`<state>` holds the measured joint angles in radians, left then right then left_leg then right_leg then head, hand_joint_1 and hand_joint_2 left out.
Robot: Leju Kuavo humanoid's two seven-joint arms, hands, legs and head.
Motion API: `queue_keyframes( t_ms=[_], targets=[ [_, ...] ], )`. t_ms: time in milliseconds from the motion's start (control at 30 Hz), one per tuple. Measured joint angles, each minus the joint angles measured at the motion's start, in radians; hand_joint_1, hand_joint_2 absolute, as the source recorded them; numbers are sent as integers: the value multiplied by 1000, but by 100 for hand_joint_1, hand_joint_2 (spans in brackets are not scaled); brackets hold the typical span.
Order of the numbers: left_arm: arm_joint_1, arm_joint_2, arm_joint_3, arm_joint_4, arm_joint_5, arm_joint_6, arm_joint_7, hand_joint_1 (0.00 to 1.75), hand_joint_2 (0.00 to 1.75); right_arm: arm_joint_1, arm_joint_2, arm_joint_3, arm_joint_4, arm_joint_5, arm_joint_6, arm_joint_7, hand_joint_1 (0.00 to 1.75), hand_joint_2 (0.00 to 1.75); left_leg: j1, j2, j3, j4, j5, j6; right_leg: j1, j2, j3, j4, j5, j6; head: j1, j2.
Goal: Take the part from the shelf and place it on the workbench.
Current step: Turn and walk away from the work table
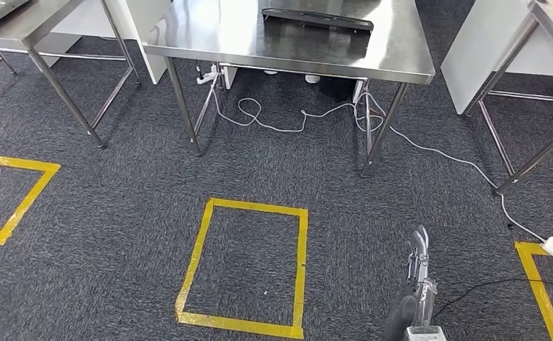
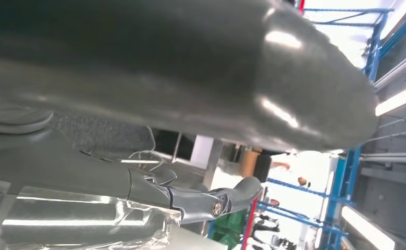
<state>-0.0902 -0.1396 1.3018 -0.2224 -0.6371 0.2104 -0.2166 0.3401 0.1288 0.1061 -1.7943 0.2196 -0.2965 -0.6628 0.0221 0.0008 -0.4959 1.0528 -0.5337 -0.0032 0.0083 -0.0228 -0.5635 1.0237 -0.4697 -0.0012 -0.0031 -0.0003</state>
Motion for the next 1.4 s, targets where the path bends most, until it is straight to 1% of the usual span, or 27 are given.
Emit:
queue_keyframes(
  t_ms=[100, 167, 233, 267, 300, 333, 367, 400, 433, 500, 533, 600, 633, 667, 733, 767, 833, 900, 967, 1000, 1100, 1133, 1200, 1267, 1300, 1333, 1400],
  targets=[
    [2, 2, -1, 1, 0, 0, 0, 0, 0, -2, 1, 0, 1, -10, -4, -3, 0, 0, -1, 5, -23, -31, 14, 25, 3, 1, -28, 12, 10, 16, -1, 0],
    [3, 4, -1, 2, -1, 4, 1, 0, 0, -1, 1, 0, 4, -15, -7, -6, 0, 0, 4, 11, -56, -39, 44, 42, 2, 10, -57, 68, -52, 12, 3, 0],
    [3, 6, -2, 2, -1, 7, 2, 0, 0, -1, 0, 0, 8, -18, -8, -8, 0, 0, 3, 14, -91, -39, 74, 47, -7, 16, -85, 181, -138, 8, 10, 0],
    [3, 7, -2, 2, -2, 8, 2, 0, 0, -1, 0, 0, 10, -19, -8, -8, 0, 0, 3, 14, -110, -38, 89, 45, -13, 16, -89, 234, -159, 14, 11, 0],
    [3, 7, -2, 2, -2, 8, 3, 0, 0, -2, 0, 0, 12, -19, -9, -8, 0, 0, 4, 15, -126, -38, 103, 42, -18, 16, -81, 265, -157, 26, 11, 0],
    [3, 7, -3, 2, -2, 8, 3, 0, 0, -2, 0, 0, 13, -20, -10, -9, 0, 0, 6, 15, -143, -37, 118, 38, -23, 16, -59, 264, -137, 41, 12, 0],
    [3, 7, -3, 2, -3, 8, 4, 0, 0, -2, 0, 0, 15, -21, -11, -10, 0, 0, 8, 16, -159, -37, 134, 33, -28, 16, -19, 227, -110, 56, 12, 0],
    [3, 8, -4, 2, -5, 9, 5, 0, 0, -2, 0, 0, 15, -22, -15, -11, 0, 0, 10, 15, -173, -36, 149, 26, -33, 16, 37, 161, -94, 64, 12, 0],
    [3, 8, -4, 2, -8, 9, 6, 0, 0, -3, -1, 0, 15, -24, -20, -13, 0, 0, 10, 14, -186, -35, 162, 18, -31, 17, 100, 74, -96, 65, 13, 0],
    [3, 9, -7, 2, -23, 19, 10, 0, 0, 0, -2, 0, 15, -27, -34, -16, 0, 0, 10, 13, -194, -39, 185, 1, -25, 20, 175, -50, -124, 48, 12, 0],
    [3, 9, -9, 2, -31, 29, 15, 0, 0, 4, -3, 0, 16, -29, -41, -16, 0, 0, 11, 13, -194, -45, 195, -8, -19, 21, 184, -74, -132, 37, 11, 0],
    [5, 10, -14, 2, -45, 50, 27, 0, 0, 12, -7, 0, 16, -27, -57, -9, 0, 0, 18, 12, -194, -53, 200, -22, -23, 19, 168, -74, -116, 14, 9, 0],
    [7, 10, -17, 2, -50, 53, 31, 0, 0, 15, -8, 0, 16, -23, -65, 0, 0, 0, 21, 12, -199, -39, 173, -25, -26, 18, 161, -74, -104, 2, 7, 0],
    [8, 11, -21, 2, -55, 51, 32, 0, 0, 18, -9, 0, 18, -18, -73, 14, 0, 0, 22, 10, -210, -4, 126, -27, -30, 17, 152, -75, -92, -10, 5, 0],
    [9, 12, -29, 3, -69, 39, 31, 0, 0, 15, -11, -4, 42, -16, -78, 66, 0, 0, 21, 5, -239, 123, 17, -28, -27, 14, 133, -74, -73, -25, 3, 0],
    [10, 12, -34, 3, -77, 30, 30, 0, 0, 4, -12, -12, 81, -25, -70, 107, 0, 0, 21, 3, -249, 189, -9, -29, -23, 14, 123, -73, -65, -27, 3, 0],
    [10, 13, -46, 3, -98, 12, 24, 0, 0, -50, -17, -45, 247, -53, -44, 200, 0, 0, 20, 1, -231, 241, 4, -26, -16, 13, 108, -72, -52, -26, 3, 0],
    [8, 13, -62, 3, -122, -6, 18, 0, 0, -140, -24, -101, 512, -78, -28, 258, 0, 0, 20, 1, -139, 141, 45, -18, -12, 14, 102, -69, -45, -21, 3, 0],
    [4, 13, -77, 3, -143, -18, 14, 0, 0, -221, -34, -159, 778, -92, -37, 280, 0, 0, 17, -2, -46, 8, 49, -9, -6, 10, 97, -60, -45, -14, 4, 0],
    [3, 13, -83, 3, -149, -21, 13, 0, 0, -250, -39, -182, 886, -96, -46, 288, 0, 0, 14, -3, -26, -26, 44, -5, -3, 7, 94, -56, -45, -10, 5, 0],
    [4, 12, -98, 4, -159, -24, 12, 0, 0, -310, -50, -231, 1130, -100, -65, 302, 0, 0, 8, -1, -32, -48, 47, 15, 2, 5, 83, -48, -42, 7, 8, 0],
    [4, 12, -101, 5, -161, -24, 12, 0, 0, -325, -52, -241, 1190, -98, -67, 311, 0, 0, 9, 1, -37, -53, 54, 25, 1, 6, 71, -28, -54, 10, 10, 0],
    [4, 12, -106, 6, -167, -26, 11, 0, 0, -349, -56, -255, 1291, -88, -72, 364, 0, 0, 11, 7, -47, -61, 65, 39, -6, 12, 19, 69, -105, 9, 12, 0],
    [5, 12, -112, 7, -176, -28, 14, 0, 0, -361, -59, -259, 1376, -65, -78, 474, 0, 0, 10, 8, -58, -61, 71, 43, -13, 16, -47, 205, -161, 11, 15, 0],
    [5, 13, -116, 8, -181, -28, 17, 0, 0, -361, -60, -260, 1412, -49, -80, 541, 0, 0, 9, 8, -61, -61, 73, 42, -17, 17, -66, 246, -172, 17, 15, 0],
    [6, 13, -120, 8, -186, -28, 21, 0, 0, -358, -61, -258, 1441, -33, -82, 601, 0, 0, 9, 7, -62, -60, 75, 40, -21, 17, -64, 248, -166, 27, 15, 0],
    [8, 12, -126, 10, -196, -29, 28, 0, 0, -353, -58, -254, 1487, 0, -87, 701, 0, 0, 11, 7, -63, -59, 77, 33, -31, 17, -6, 130, -112, 51, 16, 0]
  ],
)
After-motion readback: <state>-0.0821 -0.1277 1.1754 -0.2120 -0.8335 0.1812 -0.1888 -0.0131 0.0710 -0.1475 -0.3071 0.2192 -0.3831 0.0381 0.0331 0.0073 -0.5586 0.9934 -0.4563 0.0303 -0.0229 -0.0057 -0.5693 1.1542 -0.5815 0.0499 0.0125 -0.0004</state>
